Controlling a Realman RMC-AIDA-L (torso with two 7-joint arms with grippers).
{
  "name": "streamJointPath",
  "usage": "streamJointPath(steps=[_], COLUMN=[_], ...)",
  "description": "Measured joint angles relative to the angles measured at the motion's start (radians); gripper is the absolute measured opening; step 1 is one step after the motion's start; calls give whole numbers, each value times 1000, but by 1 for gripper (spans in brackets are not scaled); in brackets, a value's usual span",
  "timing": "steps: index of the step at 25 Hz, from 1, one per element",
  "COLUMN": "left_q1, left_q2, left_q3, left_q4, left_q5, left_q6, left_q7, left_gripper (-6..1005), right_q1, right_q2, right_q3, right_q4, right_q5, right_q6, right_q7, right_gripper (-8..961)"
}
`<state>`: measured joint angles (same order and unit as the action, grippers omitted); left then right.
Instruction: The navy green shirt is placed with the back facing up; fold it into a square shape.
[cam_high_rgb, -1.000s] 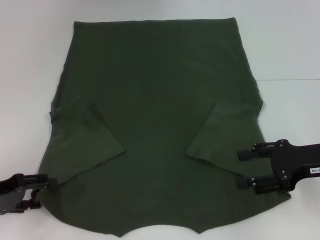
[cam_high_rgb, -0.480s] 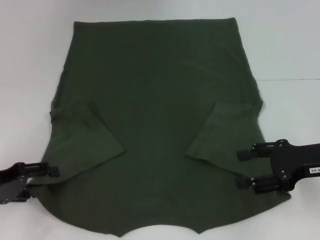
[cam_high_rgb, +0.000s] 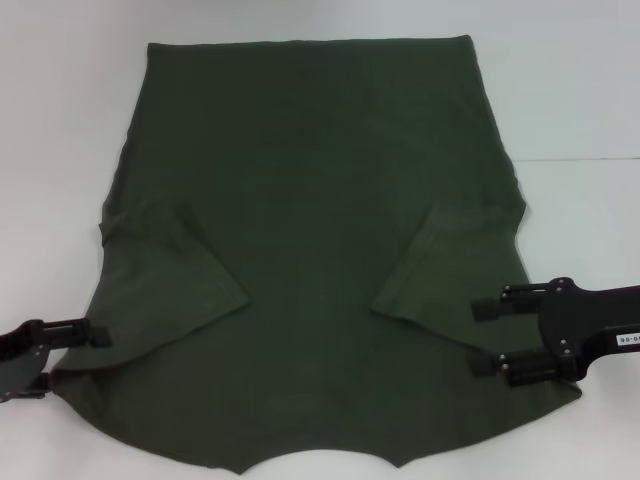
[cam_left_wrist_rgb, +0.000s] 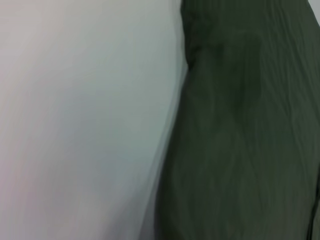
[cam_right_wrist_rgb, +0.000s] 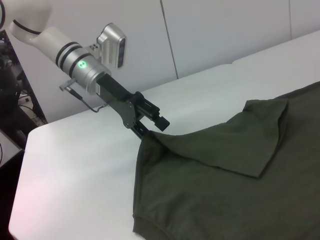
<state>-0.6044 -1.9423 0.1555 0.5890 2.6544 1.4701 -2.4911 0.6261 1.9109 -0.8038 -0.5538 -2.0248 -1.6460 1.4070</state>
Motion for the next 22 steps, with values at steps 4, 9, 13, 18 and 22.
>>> streamJointPath(steps=[4,9,13,18,22], left_q1=[0,1,4,4,5], left_q2=[0,-1,-1,-1,-1], left_q3=[0,2,2,2,3], left_q4=[-1,-1,0,0,0], left_q5=[0,7,11,13,13], left_q6=[-4,-5,-5,-5,-8], left_q7=[-7,-12,-12,-12,-14], left_gripper=[858,847,761,534,476], right_q1=[0,0,0,0,-1], right_q2=[0,0,0,0,1], right_q3=[0,0,0,0,0], right_q4=[0,0,0,0,1], right_q5=[0,0,0,0,0], right_q6=[0,0,0,0,0], right_q7=[2,4,4,4,4], right_gripper=[825,825,825,826,826])
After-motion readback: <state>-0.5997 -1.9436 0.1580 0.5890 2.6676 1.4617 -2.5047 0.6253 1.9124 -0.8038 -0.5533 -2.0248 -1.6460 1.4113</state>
